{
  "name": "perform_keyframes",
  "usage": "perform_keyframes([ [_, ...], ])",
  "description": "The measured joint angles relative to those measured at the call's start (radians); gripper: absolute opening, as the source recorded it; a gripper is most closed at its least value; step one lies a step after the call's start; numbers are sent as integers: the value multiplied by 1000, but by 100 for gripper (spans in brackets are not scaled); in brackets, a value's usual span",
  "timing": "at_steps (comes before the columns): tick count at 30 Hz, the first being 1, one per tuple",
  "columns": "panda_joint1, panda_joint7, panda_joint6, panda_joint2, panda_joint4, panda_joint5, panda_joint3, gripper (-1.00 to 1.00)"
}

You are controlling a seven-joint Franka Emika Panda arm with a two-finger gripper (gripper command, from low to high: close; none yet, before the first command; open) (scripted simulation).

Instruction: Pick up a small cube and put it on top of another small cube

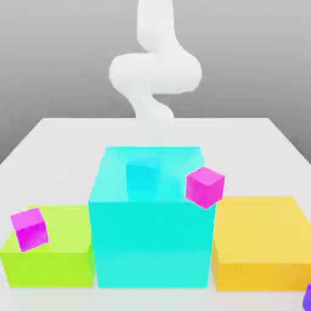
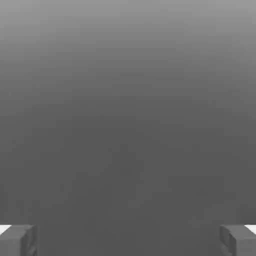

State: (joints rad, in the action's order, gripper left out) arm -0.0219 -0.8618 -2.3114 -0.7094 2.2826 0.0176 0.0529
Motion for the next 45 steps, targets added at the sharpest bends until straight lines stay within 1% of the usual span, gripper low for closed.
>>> perform_keyframes([
  [10,-60,-285,-47,364,-70,120,205,0],
  [17,-44,-508,-75,622,-119,240,300,0],
  [24,34,-708,-108,874,-168,327,322,0],
  [29,98,-819,-142,1039,-199,343,324,0],
  [34,158,-907,-185,1191,-227,319,335,0],
  [36,183,-935,-223,1258,-242,331,320,0],
  [38,209,-962,-275,1332,-260,364,289,0],
  [39,219,-971,-292,1357,-267,374,277,-100],
  [45,225,-973,-304,1369,-270,378,271,-100],
])
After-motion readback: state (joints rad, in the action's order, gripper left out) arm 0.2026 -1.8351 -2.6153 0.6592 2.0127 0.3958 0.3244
